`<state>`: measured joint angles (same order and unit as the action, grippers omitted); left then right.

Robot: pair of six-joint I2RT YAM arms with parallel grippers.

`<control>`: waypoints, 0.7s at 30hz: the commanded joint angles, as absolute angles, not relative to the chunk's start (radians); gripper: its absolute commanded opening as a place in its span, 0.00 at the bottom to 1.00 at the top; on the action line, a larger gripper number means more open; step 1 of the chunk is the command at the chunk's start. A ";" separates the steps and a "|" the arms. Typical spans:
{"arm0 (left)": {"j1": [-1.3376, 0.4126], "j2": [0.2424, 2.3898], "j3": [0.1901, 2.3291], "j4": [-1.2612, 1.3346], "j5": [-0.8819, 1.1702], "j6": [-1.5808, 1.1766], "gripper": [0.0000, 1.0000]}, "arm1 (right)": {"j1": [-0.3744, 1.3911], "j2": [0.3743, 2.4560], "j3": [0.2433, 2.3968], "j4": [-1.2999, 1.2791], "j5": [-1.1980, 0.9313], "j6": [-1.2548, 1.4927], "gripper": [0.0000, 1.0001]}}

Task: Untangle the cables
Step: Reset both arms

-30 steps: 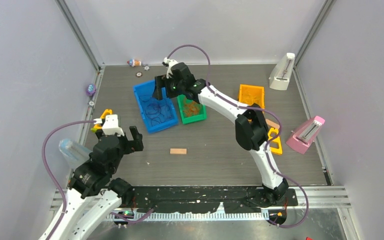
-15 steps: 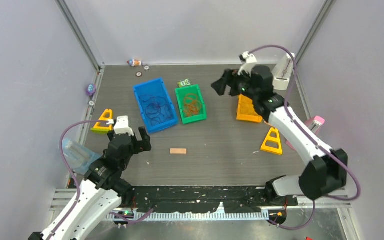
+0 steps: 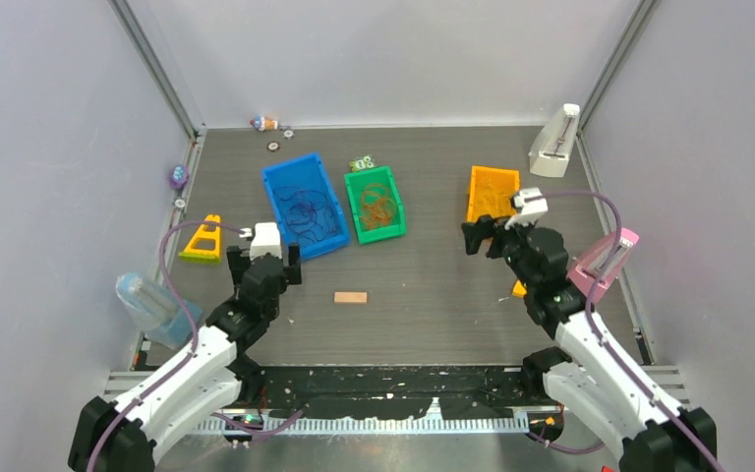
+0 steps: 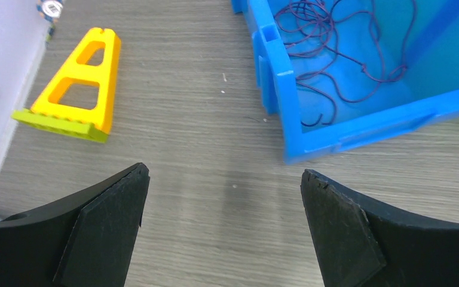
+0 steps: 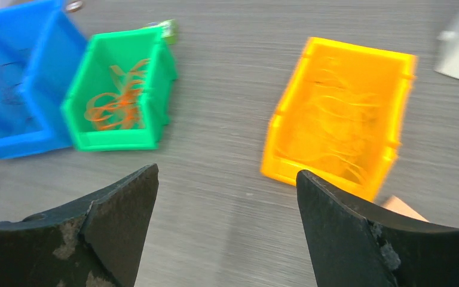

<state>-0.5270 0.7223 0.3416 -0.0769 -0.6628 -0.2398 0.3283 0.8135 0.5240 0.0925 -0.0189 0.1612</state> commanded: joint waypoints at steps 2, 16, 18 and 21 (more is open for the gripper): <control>-0.464 0.791 0.331 0.258 -0.725 -0.053 1.00 | 0.307 0.665 0.306 0.373 0.331 0.044 0.91; -0.149 1.027 0.198 0.767 -0.350 -0.024 1.00 | 0.294 1.136 0.117 1.095 0.495 -0.150 0.92; -0.132 1.062 0.241 0.724 -0.333 -0.018 0.98 | 0.285 1.192 0.113 1.171 0.445 -0.199 0.92; -0.101 1.117 0.290 0.697 -0.265 0.018 0.93 | 0.255 1.299 0.101 1.303 0.421 -0.208 0.90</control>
